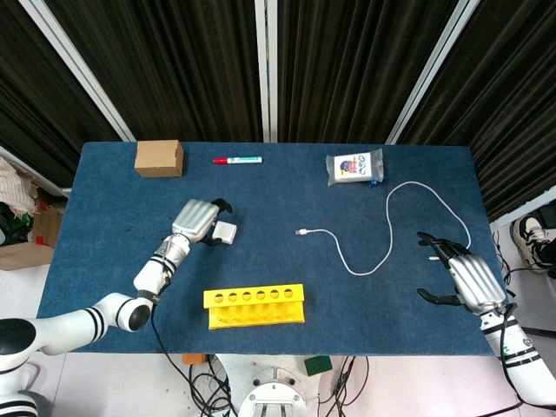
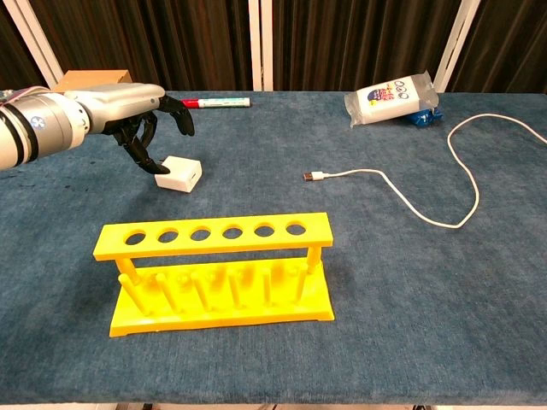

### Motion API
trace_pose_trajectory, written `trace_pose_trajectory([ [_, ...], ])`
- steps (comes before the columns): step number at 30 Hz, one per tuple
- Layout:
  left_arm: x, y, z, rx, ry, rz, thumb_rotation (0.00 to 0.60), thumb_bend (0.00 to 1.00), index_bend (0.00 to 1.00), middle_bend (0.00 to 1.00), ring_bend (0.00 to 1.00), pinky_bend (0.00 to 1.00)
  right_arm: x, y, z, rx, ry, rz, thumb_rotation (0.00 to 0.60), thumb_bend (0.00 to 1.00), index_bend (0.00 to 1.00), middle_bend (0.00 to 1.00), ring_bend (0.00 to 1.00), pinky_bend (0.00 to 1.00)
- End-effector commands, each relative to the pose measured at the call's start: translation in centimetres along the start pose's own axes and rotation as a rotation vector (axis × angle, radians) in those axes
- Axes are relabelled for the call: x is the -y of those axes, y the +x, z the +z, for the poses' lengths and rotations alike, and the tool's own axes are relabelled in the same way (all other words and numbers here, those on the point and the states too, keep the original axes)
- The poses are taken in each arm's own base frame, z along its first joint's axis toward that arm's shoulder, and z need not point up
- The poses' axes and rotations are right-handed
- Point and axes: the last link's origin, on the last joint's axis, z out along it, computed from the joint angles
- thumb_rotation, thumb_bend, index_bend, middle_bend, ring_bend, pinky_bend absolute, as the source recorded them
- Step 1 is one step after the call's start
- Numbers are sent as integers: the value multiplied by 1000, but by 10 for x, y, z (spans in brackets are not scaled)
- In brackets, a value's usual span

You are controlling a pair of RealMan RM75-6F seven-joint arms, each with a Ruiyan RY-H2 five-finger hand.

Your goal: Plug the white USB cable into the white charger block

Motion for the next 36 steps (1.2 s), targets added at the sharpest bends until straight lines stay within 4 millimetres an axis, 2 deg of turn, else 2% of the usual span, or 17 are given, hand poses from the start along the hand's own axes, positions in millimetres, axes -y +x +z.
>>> trace_pose_trajectory([
  [1,2,-3,-1,17,11,-37,600,157,300,265,621,726,0,-1,0,3,0,2,600,181,146,251,188,271],
  [15,16,-15,6,76,39,-167,600,157,322,265,618,719,-3,-4,-3,3,-16,11,600,181,146,251,188,271],
  [36,21,-24,10,98,45,-200,600,157,365,287,619,721,-2,-1,-6,0,-26,16,600,181,146,251,188,270],
])
